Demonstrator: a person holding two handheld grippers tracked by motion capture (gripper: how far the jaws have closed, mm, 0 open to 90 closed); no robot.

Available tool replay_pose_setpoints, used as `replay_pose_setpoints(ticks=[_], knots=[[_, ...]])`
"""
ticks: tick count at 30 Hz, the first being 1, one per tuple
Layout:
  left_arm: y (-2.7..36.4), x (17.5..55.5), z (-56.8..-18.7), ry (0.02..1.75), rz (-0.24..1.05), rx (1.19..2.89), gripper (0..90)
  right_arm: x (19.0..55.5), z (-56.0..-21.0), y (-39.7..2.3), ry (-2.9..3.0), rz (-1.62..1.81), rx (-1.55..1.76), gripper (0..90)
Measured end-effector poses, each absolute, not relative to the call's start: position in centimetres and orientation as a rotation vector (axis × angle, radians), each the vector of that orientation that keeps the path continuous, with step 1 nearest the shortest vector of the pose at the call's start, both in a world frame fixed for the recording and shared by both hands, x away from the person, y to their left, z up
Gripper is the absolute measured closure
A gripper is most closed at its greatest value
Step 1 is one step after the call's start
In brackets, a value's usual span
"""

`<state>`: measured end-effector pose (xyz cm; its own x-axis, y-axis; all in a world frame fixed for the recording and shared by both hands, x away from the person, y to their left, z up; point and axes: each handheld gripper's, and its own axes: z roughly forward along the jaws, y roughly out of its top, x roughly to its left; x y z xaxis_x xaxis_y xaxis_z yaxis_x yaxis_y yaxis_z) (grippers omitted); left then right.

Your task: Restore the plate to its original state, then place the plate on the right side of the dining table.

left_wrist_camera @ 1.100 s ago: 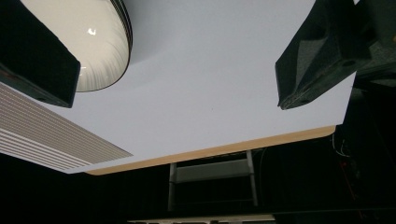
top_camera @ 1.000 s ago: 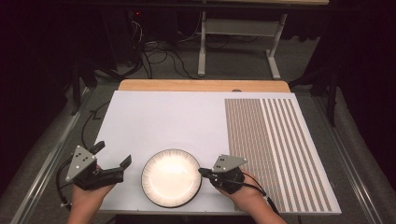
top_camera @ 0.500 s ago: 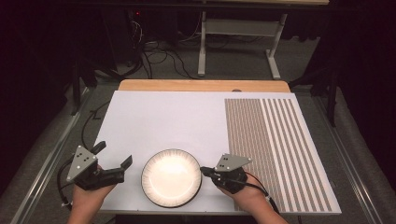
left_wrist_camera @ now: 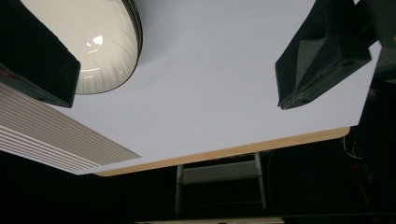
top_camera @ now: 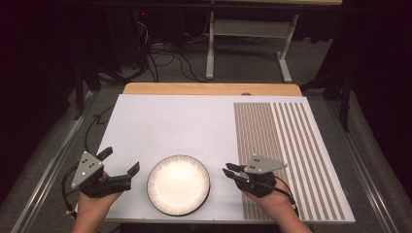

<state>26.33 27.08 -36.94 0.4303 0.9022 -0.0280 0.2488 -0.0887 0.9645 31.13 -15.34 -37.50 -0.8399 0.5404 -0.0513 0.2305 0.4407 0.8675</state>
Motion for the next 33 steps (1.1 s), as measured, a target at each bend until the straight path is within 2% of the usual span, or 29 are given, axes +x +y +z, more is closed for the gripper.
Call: replay_pose_setpoints(ticks=[5, 6, 7, 8, 10, 11, 12, 16, 17, 33], knots=[[26.6, 26.6, -37.2, 1.018, 0.724, 1.602, 0.4, 30.7, -36.7, -17.5, 2.311, 1.382, 0.699, 59.0], [26.5, 26.6, -37.3, 1.012, 0.721, 1.613, 0.3, 30.5, -36.5, -18.6, 2.273, 1.4, 0.729, 51.4], [26.4, 26.7, -37.3, 1.011, 0.72, 1.614, 0.3, 30.5, -36.5, -18.6, 2.273, 1.4, 0.729, 51.4], [26.3, 26.7, -37.3, 1.009, 0.716, 1.611, 0.3, 30.4, -36.4, -18.9, 2.258, 1.408, 0.734, 47.3], [26.1, 26.7, -37.2, 1.001, 0.717, 1.613, 0.3, 30.1, -36.3, -19.9, 2.215, 1.42, 0.759, 36.1], [26.0, 26.8, -37.2, 0.998, 0.716, 1.614, 0.3, 30.0, -36.3, -20.6, 2.183, 1.434, 0.794, 25.2], [26.0, 26.8, -37.2, 0.998, 0.714, 1.615, 0.3, 30.0, -36.3, -20.6, 2.183, 1.434, 0.794, 25.2], [25.6, 27.1, -37.2, 0.994, 0.703, 1.626, 0.2, 30.1, -36.7, -21.1, 2.143, 1.414, 0.835, 3.4], [25.6, 27.1, -37.2, 0.991, 0.704, 1.629, 0.2, 30.1, -36.7, -21.0, 2.144, 1.405, 0.848, 0.6], [25.2, 27.5, -37.4, 0.984, 0.686, 1.653, 0.2, 29.9, -36.6, -20.9, 2.131, 1.41, 0.825, 0.6]])
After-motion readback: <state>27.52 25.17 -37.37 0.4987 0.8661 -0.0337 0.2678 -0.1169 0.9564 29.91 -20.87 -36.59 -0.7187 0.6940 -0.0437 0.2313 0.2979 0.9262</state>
